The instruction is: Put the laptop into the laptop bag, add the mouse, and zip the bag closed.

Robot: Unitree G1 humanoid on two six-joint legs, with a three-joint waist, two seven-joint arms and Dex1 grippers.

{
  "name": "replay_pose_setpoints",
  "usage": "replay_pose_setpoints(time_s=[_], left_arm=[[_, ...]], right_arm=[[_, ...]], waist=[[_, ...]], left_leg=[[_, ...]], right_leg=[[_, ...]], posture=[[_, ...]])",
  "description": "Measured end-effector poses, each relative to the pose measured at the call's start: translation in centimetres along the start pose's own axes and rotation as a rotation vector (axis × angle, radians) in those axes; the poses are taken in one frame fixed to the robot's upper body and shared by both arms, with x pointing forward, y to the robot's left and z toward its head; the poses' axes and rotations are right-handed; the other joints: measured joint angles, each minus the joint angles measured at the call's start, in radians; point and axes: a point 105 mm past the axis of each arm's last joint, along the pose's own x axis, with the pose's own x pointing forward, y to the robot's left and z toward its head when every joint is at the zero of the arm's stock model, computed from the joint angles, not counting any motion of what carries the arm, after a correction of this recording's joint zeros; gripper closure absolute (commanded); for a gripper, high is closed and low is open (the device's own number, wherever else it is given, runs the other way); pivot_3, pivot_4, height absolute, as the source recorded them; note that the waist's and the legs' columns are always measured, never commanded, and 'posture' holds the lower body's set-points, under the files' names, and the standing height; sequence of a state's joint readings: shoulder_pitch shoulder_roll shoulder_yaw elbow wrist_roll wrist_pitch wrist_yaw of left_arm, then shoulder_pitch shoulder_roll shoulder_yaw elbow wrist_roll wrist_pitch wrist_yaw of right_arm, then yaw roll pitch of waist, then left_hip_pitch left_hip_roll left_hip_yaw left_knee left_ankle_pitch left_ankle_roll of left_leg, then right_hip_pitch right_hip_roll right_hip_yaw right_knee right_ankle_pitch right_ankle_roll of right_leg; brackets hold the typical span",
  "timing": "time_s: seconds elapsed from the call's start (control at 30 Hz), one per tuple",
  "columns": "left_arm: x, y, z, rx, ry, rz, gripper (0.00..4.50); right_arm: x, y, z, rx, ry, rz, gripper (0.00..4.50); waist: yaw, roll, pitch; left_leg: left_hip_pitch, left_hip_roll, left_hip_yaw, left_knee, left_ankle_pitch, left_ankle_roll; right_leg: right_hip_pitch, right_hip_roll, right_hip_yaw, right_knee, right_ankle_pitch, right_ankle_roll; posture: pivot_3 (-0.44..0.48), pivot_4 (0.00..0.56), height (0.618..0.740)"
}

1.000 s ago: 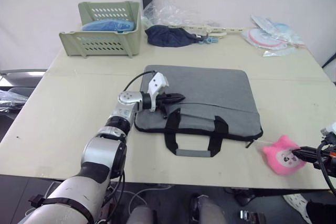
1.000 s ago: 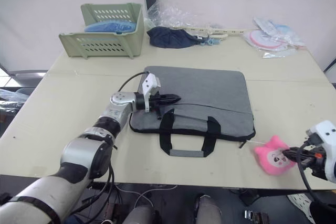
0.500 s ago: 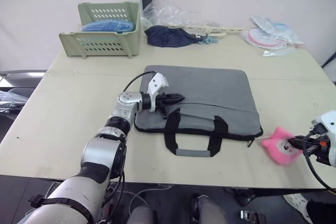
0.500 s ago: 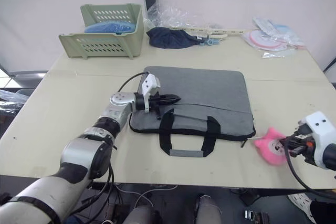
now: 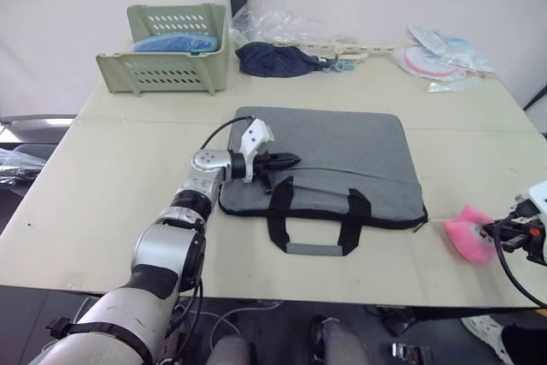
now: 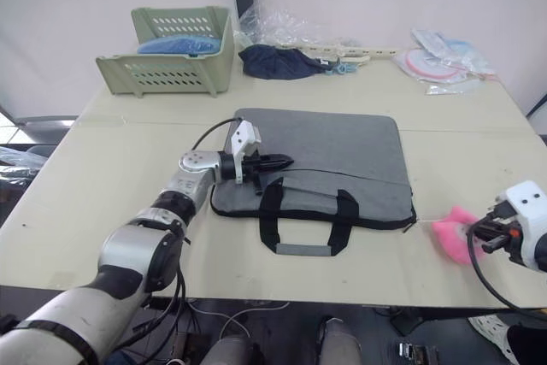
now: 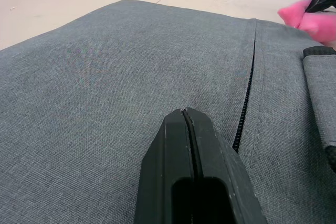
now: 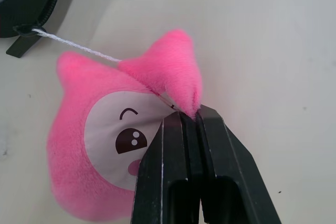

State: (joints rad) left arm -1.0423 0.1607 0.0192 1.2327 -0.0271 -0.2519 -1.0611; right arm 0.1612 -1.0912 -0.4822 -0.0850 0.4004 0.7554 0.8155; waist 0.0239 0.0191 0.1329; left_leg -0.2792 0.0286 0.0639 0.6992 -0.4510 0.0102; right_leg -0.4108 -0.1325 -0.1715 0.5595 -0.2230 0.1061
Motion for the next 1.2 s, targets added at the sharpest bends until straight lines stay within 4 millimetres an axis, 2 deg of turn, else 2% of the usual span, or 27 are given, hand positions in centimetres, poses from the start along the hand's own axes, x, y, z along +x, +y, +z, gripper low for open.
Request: replay_pose_setpoints(time_s=[0.2,0.27,0.93,1.2], left_arm=[[0.1,0.0,0.0,-0.001,-0.001,-0.002,4.50],[0.1,-0.1,0.0,0.000,-0.001,-0.002,4.50],[-0.1,0.0,-0.1,-0.001,0.001,-0.001,4.50],[-0.2,-0.1,-0.2,0.004,-0.001,-0.003,4.50]], right_arm=[[0.5,-1.1,1.7,-0.018,-0.069,-0.079,4.49],[0.9,-1.2,1.7,-0.016,-0.071,-0.091,4.49],[3.6,-1.0,4.1,-0.021,-0.150,-0.136,4.49],[5.1,-1.1,6.2,-0.043,-0.205,-0.149,4.49]], waist=[[0.000,0.002,-0.001],[0.000,0.002,-0.001],[-0.004,0.007,-0.003],[-0.010,0.009,-0.004]], left_leg=[[0.000,0.000,0.000,0.000,0.000,0.000],[0.000,0.000,0.000,0.000,0.000,0.000],[0.000,0.000,0.001,0.000,0.000,0.000],[0.000,0.000,0.001,0.000,0.000,0.000]], right_leg=[[0.000,0.000,0.000,0.000,0.000,0.000],[0.000,0.000,0.000,0.000,0.000,0.000],[0.000,0.000,0.000,0.000,0.001,0.001],[0.000,0.000,0.000,0.000,0.001,0.002]], posture=[[0.000,0.150,0.740],[0.000,0.150,0.740],[0.000,0.150,0.740],[0.000,0.150,0.740]])
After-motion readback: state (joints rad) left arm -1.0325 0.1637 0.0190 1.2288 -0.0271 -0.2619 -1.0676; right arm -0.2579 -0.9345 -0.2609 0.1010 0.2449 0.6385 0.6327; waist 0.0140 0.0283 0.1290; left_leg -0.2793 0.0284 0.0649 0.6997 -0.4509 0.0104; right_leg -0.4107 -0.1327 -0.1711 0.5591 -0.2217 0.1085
